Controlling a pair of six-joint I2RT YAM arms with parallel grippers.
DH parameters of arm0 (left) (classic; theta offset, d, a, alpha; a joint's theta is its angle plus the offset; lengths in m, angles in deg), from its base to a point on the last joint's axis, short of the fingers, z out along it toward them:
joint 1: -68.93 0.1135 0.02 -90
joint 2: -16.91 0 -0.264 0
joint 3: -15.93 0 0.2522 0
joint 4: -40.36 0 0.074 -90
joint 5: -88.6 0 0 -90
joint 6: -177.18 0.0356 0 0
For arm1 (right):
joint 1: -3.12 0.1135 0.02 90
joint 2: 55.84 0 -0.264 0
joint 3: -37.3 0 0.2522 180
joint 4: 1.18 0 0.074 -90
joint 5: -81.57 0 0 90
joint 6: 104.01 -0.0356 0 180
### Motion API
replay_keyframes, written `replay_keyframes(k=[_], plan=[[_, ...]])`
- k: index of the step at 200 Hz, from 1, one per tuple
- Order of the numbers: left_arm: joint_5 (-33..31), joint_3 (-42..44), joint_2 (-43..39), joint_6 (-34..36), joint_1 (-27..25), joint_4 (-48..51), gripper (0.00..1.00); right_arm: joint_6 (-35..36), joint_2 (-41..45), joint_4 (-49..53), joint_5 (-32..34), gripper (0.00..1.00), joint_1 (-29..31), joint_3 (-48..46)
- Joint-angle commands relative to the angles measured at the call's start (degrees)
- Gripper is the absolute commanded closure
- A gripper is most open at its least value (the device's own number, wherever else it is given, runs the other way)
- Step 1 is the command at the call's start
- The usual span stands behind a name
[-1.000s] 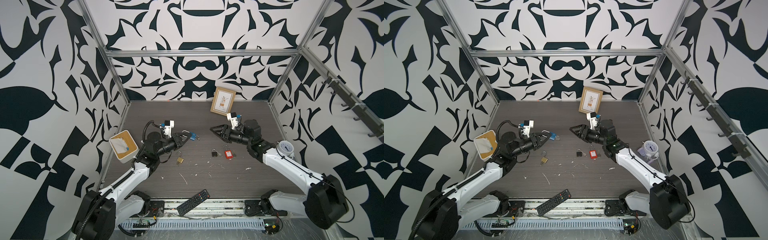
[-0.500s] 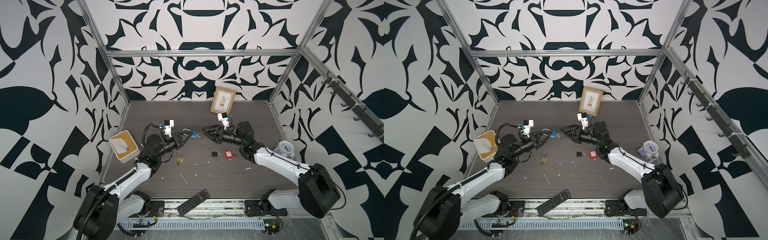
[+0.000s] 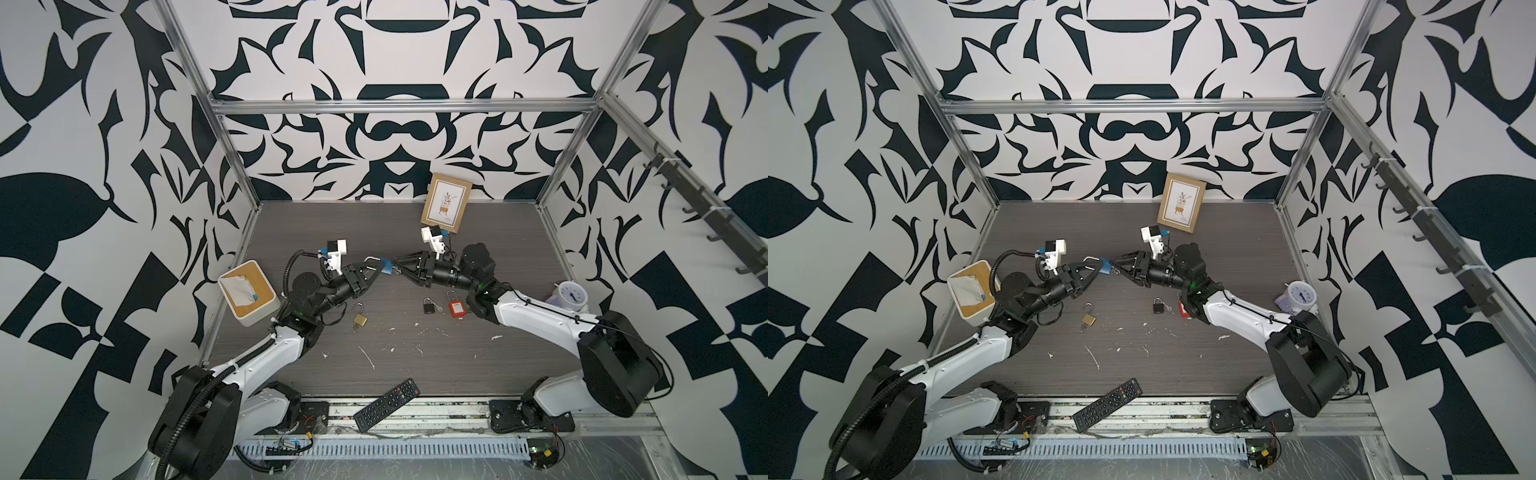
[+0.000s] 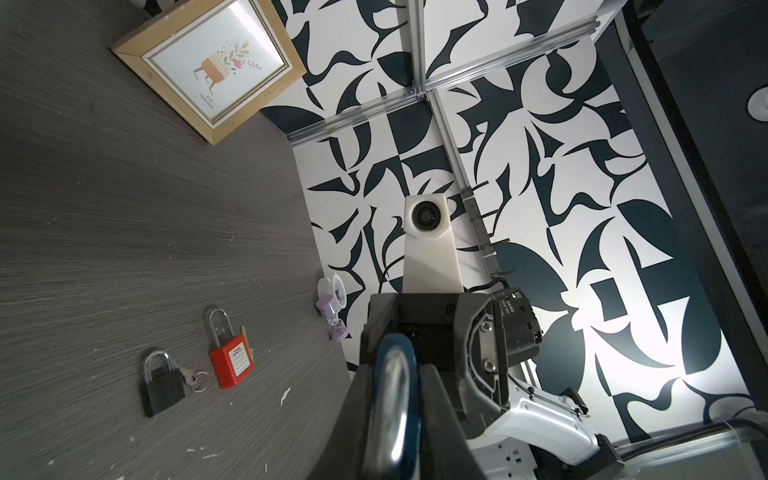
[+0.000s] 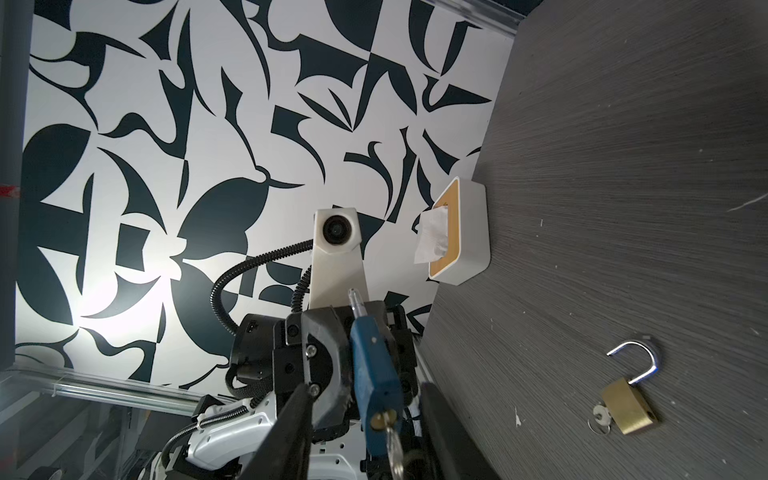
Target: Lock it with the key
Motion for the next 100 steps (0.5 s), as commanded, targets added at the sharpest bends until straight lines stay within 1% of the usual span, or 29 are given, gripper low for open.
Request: replay_keyframes(k=[1, 17, 27, 63, 85, 100], plan=[[-1.0, 0.5, -0.3, -0.9, -0.3, -4.9, 1.0, -0.7, 0.3, -5.4, 0.0, 0.59, 1.1, 2.4], [-1.4, 1.0, -0.5, -0.9, -0.3, -5.3, 1.0, -0.8, -0.2, -5.5, 0.1, 0.63, 1.7, 2.5], [-1.5, 1.0, -0.7, -0.9, -0.3, -5.4, 1.0, -1.1, -0.3, -6.0, 0.5, 0.67, 1.9, 2.4], [-1.2, 0.7, 0.1, -1.3, -0.4, -5.9, 1.0, -1.6, -1.2, -6.0, 0.4, 0.71, 1.9, 3.8], [-1.5, 1.1, 0.3, -1.6, -0.5, -7.0, 1.0, -1.9, -1.9, -6.2, 0.5, 0.76, 1.9, 4.2], [-0.7, 0.6, 0.5, -1.6, -0.5, -7.5, 1.0, -2.4, -2.1, -7.2, 1.2, 0.81, 1.9, 3.9]])
